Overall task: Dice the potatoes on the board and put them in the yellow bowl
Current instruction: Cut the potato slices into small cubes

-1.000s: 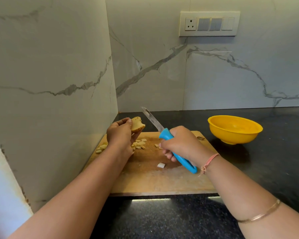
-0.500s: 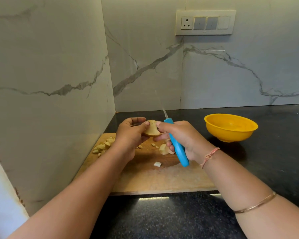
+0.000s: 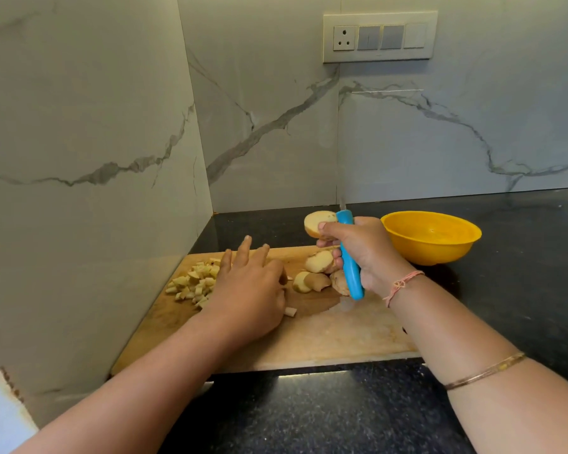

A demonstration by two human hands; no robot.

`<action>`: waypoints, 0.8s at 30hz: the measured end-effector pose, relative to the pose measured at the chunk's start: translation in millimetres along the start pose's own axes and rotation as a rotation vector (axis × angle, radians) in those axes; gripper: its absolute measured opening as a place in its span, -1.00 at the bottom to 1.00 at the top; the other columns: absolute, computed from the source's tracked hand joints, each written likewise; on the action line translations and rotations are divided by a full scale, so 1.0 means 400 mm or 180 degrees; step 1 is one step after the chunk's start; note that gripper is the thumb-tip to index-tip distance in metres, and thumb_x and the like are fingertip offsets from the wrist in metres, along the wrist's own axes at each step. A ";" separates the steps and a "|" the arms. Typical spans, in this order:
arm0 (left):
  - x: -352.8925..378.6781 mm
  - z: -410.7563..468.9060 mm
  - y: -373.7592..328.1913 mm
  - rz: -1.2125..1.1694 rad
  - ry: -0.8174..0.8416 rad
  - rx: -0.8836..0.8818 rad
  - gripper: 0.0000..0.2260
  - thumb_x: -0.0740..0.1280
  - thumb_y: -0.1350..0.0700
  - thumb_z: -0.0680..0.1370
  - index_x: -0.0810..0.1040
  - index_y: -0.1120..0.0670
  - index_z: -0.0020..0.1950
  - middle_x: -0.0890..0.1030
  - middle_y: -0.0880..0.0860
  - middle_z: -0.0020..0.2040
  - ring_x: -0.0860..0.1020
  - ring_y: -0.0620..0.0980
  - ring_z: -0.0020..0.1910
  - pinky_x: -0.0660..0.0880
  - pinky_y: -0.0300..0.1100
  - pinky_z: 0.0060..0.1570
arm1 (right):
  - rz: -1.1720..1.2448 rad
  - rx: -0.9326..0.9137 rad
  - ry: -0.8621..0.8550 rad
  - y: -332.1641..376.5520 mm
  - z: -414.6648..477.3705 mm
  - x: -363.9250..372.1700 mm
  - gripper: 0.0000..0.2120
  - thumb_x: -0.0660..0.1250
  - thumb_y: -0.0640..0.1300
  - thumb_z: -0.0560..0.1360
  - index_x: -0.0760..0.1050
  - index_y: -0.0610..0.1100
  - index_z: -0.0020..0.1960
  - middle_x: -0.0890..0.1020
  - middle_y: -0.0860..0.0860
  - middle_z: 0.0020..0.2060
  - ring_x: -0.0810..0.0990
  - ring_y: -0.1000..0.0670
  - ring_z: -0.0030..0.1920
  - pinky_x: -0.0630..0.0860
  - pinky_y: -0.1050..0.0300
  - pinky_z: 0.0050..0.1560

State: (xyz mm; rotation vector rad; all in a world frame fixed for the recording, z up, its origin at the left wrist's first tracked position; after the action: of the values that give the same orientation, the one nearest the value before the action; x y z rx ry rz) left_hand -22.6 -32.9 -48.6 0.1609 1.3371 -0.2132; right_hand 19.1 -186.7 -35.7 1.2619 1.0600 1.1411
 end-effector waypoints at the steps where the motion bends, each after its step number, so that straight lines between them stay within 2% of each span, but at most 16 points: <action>1: -0.009 -0.003 0.000 -0.0094 -0.0182 0.0033 -0.74 0.13 -0.06 0.63 0.43 -0.06 0.28 0.28 0.02 0.48 0.10 0.07 0.51 0.07 0.02 0.48 | -0.0003 -0.0008 0.0024 0.000 -0.001 0.003 -0.80 0.38 -0.13 0.50 0.45 -0.17 0.06 0.62 -0.06 -0.27 0.45 0.11 -0.49 0.41 0.34 -0.56; 3: -0.026 -0.017 -0.007 -0.0467 -0.0372 0.0164 -0.74 0.17 -0.13 0.60 0.46 -0.07 0.21 0.45 -0.07 0.25 0.36 -0.05 0.28 0.34 -0.14 0.28 | -0.0004 -0.0033 0.0060 -0.001 -0.003 0.007 -0.82 0.38 -0.13 0.50 0.45 -0.16 0.03 0.62 -0.06 -0.27 0.45 0.11 -0.49 0.42 0.34 -0.56; 6: -0.027 -0.043 -0.043 -0.0751 -0.0116 0.0597 -0.84 0.24 -0.04 0.58 0.48 -0.07 0.14 0.46 -0.10 0.09 0.44 -0.11 0.08 0.44 -0.20 0.11 | -0.0006 -0.0068 0.0069 -0.001 -0.003 0.007 -0.84 0.38 -0.13 0.50 0.44 -0.15 0.01 0.62 -0.06 -0.27 0.46 0.11 -0.49 0.42 0.33 -0.55; 8: -0.020 -0.041 -0.045 -0.0645 -0.0072 0.0693 -0.86 0.22 0.11 0.59 0.51 -0.03 0.10 0.49 -0.06 0.07 0.46 -0.09 0.05 0.45 -0.19 0.08 | -0.0025 -0.0071 0.0067 0.000 -0.004 0.006 -0.84 0.37 -0.12 0.50 0.44 -0.14 0.01 0.62 -0.05 -0.27 0.46 0.11 -0.48 0.43 0.33 -0.54; 10: -0.016 -0.024 -0.013 -0.0522 -0.0096 0.0474 -0.83 0.19 0.19 0.59 0.52 -0.01 0.09 0.49 -0.06 0.06 0.45 -0.09 0.03 0.44 -0.23 0.06 | -0.0026 -0.0084 0.0060 0.001 -0.006 0.005 -0.84 0.37 -0.12 0.51 0.43 -0.13 0.00 0.61 -0.05 -0.27 0.46 0.10 -0.47 0.43 0.35 -0.55; 13: -0.020 -0.002 0.058 -0.0132 -0.0169 -0.0024 -0.79 0.18 0.21 0.61 0.52 -0.01 0.15 0.48 -0.02 0.15 0.43 -0.06 0.10 0.43 -0.24 0.08 | -0.0034 -0.0131 0.0051 0.003 -0.008 0.003 -0.83 0.36 -0.11 0.51 0.43 -0.15 0.02 0.60 -0.05 -0.26 0.46 0.09 -0.46 0.43 0.36 -0.55; 15: -0.032 0.007 0.078 0.0039 -0.0264 -0.0162 -0.79 0.19 0.18 0.61 0.51 -0.03 0.19 0.47 -0.02 0.20 0.40 -0.04 0.17 0.40 -0.22 0.09 | -0.0043 -0.0143 0.0046 0.006 -0.009 0.003 -0.83 0.36 -0.11 0.52 0.43 -0.15 0.03 0.60 -0.05 -0.26 0.46 0.09 -0.46 0.43 0.37 -0.55; 18: -0.050 0.026 0.043 -0.0111 -0.0440 0.0072 -0.81 0.22 0.11 0.62 0.53 -0.05 0.19 0.49 -0.07 0.22 0.41 -0.04 0.20 0.42 -0.14 0.18 | -0.0088 -0.0174 0.0050 0.009 -0.010 0.006 -0.82 0.36 -0.10 0.52 0.43 -0.15 0.05 0.61 -0.04 -0.26 0.46 0.10 -0.46 0.42 0.37 -0.56; 20: -0.040 0.051 0.012 -0.0203 -0.0376 0.0261 -0.81 0.25 0.10 0.61 0.55 -0.03 0.19 0.51 -0.07 0.22 0.45 -0.05 0.18 0.45 -0.10 0.20 | -0.0134 -0.0193 0.0040 0.009 -0.012 0.007 -0.81 0.36 -0.10 0.52 0.43 -0.15 0.05 0.61 -0.04 -0.26 0.47 0.10 -0.46 0.43 0.36 -0.55; 22: -0.016 0.078 -0.004 -0.0312 -0.0200 0.0279 -0.79 0.26 0.13 0.59 0.56 -0.01 0.20 0.55 -0.05 0.19 0.49 -0.05 0.15 0.48 -0.12 0.17 | -0.0135 -0.0202 0.0036 0.008 -0.014 0.006 -0.82 0.36 -0.10 0.51 0.44 -0.15 0.04 0.61 -0.04 -0.27 0.47 0.10 -0.46 0.43 0.35 -0.54; 24: 0.005 0.092 -0.005 -0.0496 -0.0060 0.0234 -0.81 0.26 0.14 0.59 0.59 0.02 0.16 0.58 -0.02 0.12 0.52 -0.07 0.03 0.50 -0.21 0.04 | -0.0125 -0.0183 0.0045 0.007 -0.015 0.005 -0.82 0.36 -0.10 0.51 0.44 -0.15 0.04 0.61 -0.04 -0.27 0.47 0.10 -0.47 0.43 0.35 -0.54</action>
State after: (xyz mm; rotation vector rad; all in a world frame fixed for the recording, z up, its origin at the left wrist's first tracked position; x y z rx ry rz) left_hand 12.2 -43.9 -42.1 0.1162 1.3247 -0.3949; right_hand 13.2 -183.8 -32.9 1.1846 1.0509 1.1445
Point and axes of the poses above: each hand's wrist, its own z-axis towards the middle knuckle, its own x-axis out of the palm, y = z × x, the point moved 5 cm from there along z, towards the middle knuckle
